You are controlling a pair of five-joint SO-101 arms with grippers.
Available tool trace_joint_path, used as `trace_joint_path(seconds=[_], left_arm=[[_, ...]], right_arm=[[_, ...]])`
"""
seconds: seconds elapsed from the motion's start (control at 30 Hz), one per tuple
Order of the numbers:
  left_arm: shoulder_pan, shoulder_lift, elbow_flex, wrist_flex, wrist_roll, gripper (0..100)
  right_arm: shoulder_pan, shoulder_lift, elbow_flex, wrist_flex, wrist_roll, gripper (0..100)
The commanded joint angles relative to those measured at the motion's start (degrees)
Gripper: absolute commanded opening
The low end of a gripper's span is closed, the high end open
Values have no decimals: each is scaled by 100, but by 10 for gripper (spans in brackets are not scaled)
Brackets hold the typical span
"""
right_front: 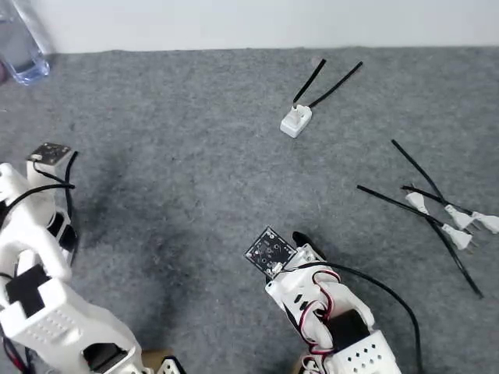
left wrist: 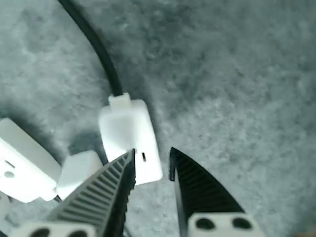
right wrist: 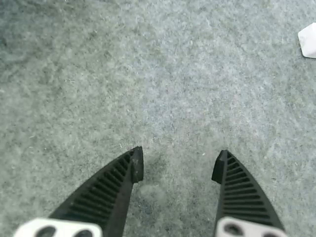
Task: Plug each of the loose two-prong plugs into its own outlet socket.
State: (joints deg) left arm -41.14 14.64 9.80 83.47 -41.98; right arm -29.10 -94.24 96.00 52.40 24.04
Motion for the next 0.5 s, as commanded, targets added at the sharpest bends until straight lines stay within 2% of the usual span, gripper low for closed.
trace_joint_path(seconds=[0.0,0.2,0.47], left_arm=[[-53,-44,-31,-141,62,136],[-70,-9,-110,-141,53,167],[-387,-9,-92,-862,44,167]], right_arm=[[75,31,88,-48,-53,231],[75,31,88,-48,-53,231],[75,31,88,-48,-53,231]])
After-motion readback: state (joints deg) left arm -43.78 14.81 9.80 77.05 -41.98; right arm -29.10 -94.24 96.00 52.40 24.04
